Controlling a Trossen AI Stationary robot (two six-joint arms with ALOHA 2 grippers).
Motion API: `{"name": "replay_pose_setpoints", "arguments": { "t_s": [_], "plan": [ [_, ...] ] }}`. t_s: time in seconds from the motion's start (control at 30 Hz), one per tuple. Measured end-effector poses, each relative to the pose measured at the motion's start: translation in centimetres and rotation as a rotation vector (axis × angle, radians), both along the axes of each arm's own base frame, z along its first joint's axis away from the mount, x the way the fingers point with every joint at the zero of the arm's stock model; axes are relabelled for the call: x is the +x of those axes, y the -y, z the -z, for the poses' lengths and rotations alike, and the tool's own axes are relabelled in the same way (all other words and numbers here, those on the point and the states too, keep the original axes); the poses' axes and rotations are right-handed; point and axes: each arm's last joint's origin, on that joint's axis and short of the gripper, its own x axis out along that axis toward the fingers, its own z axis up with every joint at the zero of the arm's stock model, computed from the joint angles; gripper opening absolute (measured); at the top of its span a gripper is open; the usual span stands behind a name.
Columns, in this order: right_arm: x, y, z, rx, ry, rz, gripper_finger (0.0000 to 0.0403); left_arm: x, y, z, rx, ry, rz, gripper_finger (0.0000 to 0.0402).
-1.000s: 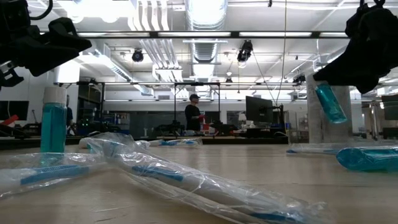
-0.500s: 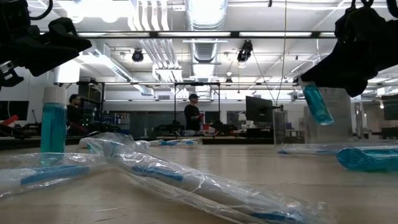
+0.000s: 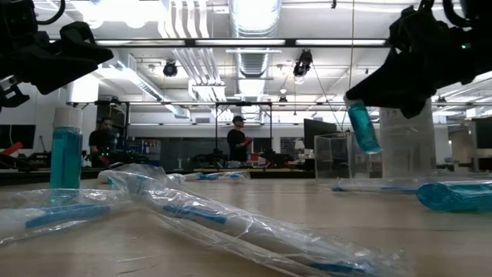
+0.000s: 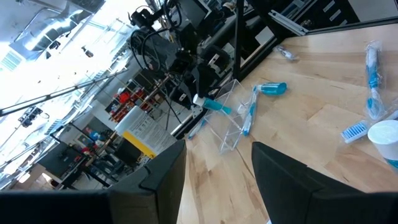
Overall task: Pick & Place toothbrushing station
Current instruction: Put the blue mouthwash into the middle section of the transparent organizer
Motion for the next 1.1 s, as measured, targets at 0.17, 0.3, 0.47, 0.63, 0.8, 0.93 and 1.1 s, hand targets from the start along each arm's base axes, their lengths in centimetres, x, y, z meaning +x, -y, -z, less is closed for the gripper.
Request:
{"name": "replay_pose_setpoints", "arguments": {
  "t_s": [0.17,0.3,0.47,0.63,0.8,0.93,1.1],
  "plan": [
    [1.7,0.4,-0.1,-0.02,-0.035,-0.021,0.0105,0.0,0.0,0.0,0.0,0.0,0.0,0.0188],
    [3.2,0.7,-0.4,-0.034,-0.04,-0.028,0.0105,0.0,0.0,0.0,0.0,0.0,0.0,0.0188],
    [4.7,1.2,-0.4,-0.041,-0.06,-0.033,0.0105,0.0,0.0,0.0,0.0,0.0,0.0,0.0188],
    [5.8,1.4,-0.3,-0.04,-0.062,-0.052,0.0105,0.0,0.0,0.0,0.0,0.0,0.001,0.0188],
    [6.6,1.8,-0.4,-0.053,-0.03,-0.065,0.0105,0.0,0.0,0.0,0.0,0.0,0.001,0.0188],
    [6.9,2.2,-0.2,-0.032,-0.027,-0.124,0.0105,0.0,0.0,0.0,0.0,0.0,0.001,0.0188],
    [6.9,2.4,-0.2,-0.049,-0.04,-0.156,0.0105,0.0,0.0,0.0,0.0,0.0,0.001,0.0188]
  ]
}}
